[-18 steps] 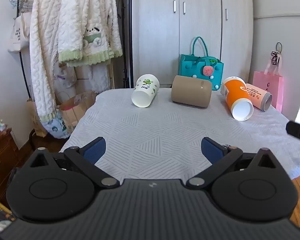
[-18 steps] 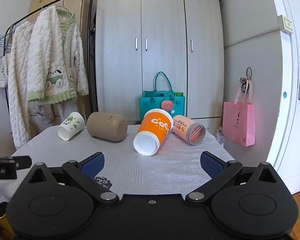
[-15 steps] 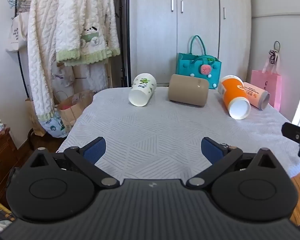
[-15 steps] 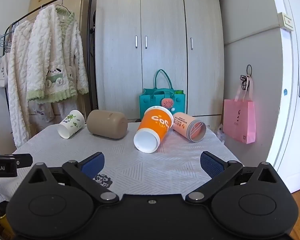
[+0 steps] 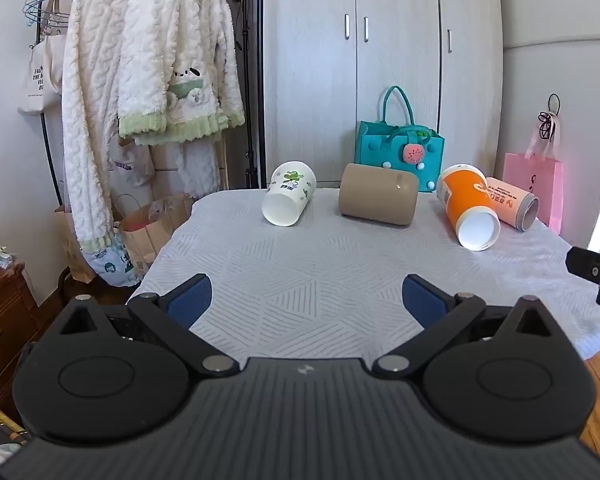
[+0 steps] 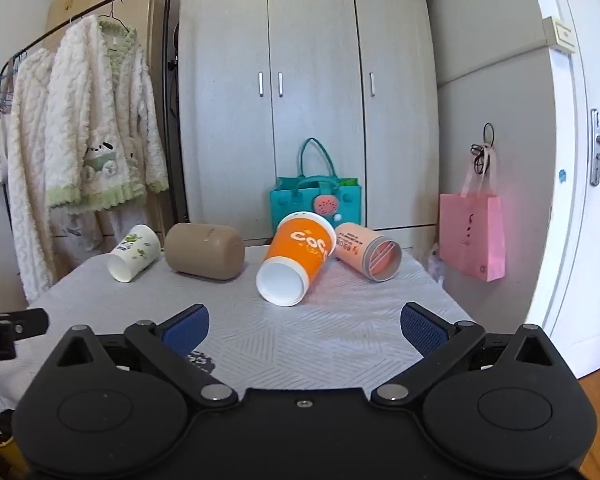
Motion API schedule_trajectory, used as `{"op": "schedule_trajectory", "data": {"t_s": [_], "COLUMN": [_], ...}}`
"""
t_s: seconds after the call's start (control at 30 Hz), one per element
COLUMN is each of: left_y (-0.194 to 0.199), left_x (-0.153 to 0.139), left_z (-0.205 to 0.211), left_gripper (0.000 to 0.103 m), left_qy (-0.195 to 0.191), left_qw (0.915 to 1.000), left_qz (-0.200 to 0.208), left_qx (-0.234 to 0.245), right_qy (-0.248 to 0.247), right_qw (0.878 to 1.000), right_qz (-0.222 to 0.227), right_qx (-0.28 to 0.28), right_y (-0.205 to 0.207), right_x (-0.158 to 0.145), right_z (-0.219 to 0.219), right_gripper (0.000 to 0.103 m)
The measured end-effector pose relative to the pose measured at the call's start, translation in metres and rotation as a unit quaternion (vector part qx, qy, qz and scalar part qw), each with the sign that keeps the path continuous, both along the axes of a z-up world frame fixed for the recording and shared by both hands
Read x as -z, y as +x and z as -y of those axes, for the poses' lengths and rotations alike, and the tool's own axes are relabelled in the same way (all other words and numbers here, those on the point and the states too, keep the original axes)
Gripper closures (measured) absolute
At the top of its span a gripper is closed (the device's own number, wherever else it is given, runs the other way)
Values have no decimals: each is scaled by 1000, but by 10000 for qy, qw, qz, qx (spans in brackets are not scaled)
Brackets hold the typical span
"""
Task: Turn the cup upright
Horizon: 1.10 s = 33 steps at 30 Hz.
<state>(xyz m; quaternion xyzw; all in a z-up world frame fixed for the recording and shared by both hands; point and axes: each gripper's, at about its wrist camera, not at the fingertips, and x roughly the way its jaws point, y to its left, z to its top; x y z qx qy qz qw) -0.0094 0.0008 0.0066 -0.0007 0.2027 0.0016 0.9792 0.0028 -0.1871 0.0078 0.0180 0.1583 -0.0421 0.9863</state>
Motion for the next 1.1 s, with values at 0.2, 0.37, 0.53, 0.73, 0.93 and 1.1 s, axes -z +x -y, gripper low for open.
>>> {"op": "schedule_trajectory", "data": {"t_s": [0.2,0.37,0.53,0.73,0.93,1.1], "left_y": [-3,-4,0,4,9,15], "left_x": [1,1,0,1,2,2], "left_z": [-6,-8,-10,-9,-8,-7], "left_gripper": [0,0,0,0,0,0], "left_qy": [-48,-63,-103,-127,-130,-128], "left_qw": [10000,9999,9999,9999,9999,9999], "left_qz": [48,64,99,54,25,-3], "left_qx": [-71,-73,-56,-21,-4,16], "right_qy": [78,74,88,72,46,31], "right_qw": [10000,10000,10000,10000,10000,9999], "right_qz": [-32,-40,-12,-32,-61,-112], "right_qx": [-6,16,27,34,54,59], "right_y": [1,0,1,4,9,16], "right_x": [0,0,0,-1,1,3], "right_z": [2,1,3,3,5,6], "right_gripper": [0,0,0,0,0,0]}}
